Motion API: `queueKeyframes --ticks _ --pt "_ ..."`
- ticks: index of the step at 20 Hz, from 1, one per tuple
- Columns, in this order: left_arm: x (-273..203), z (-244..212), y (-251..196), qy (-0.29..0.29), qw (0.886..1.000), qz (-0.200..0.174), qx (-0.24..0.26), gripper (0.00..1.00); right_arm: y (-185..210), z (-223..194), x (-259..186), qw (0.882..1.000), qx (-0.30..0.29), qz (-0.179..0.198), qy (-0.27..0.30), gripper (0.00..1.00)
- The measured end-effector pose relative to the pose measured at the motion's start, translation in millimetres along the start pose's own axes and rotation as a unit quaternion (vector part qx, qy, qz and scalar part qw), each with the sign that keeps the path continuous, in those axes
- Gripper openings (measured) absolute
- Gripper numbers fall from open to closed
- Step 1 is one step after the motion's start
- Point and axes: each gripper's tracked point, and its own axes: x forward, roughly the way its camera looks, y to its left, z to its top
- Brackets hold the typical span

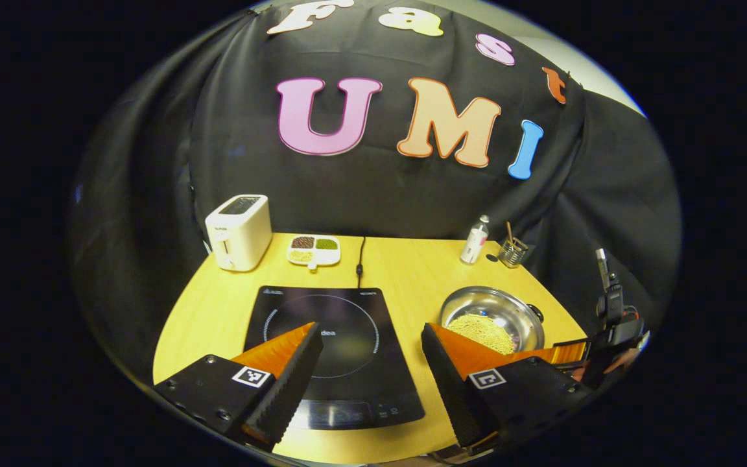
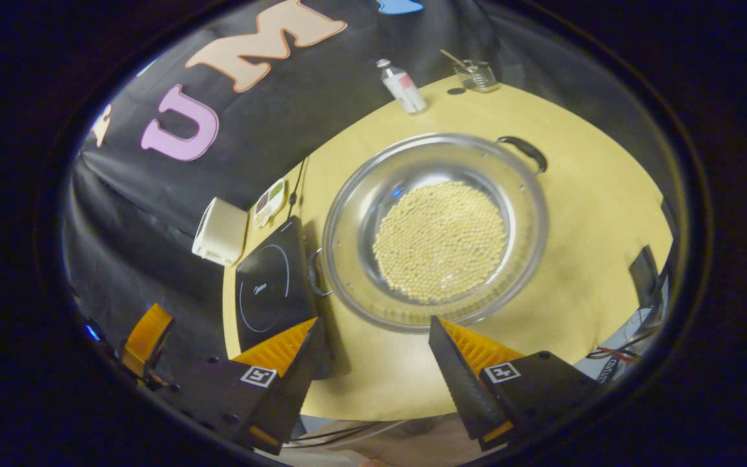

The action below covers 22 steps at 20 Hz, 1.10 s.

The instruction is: First push the handle of the pot to place it horizontally, then grasp the pot with both hands and set it on the induction cooktop.

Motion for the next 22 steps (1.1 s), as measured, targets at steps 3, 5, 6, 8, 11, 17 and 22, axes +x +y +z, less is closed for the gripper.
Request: queueKeyframes --ticks 3,5,6,8,11,17,22 --pt "19 -15 -20 0.037 0.999 -0.009 0.000 0.96 -32 39 -15 1.000 0.000 -0.014 -0.011 0.92" --pt "35 -23 -34 0.058 0.998 -0.013 -0.018 0.95 -55 66 -14 1.000 -0.011 -0.028 -0.007 0.92" --pt "44 -27 -42 0.069 0.997 -0.015 -0.030 0.95 -66 81 -12 0.999 -0.017 -0.033 -0.004 0.92" --pt "61 -37 -53 0.092 0.994 -0.015 -0.054 0.96 -84 107 -6 0.999 -0.025 -0.039 0.005 0.92" --pt "86 -54 -63 0.133 0.988 -0.009 -0.080 0.96 -109 139 11 0.998 -0.035 -0.041 0.024 0.92" --pt "122 -96 -69 0.224 0.965 0.010 -0.134 0.96 -135 160 56 0.993 -0.056 -0.011 0.103 0.99" --pt "143 -107 -79 0.255 0.959 0.018 -0.124 1.00 -144 166 88 0.984 -0.071 0.021 0.163 0.99"
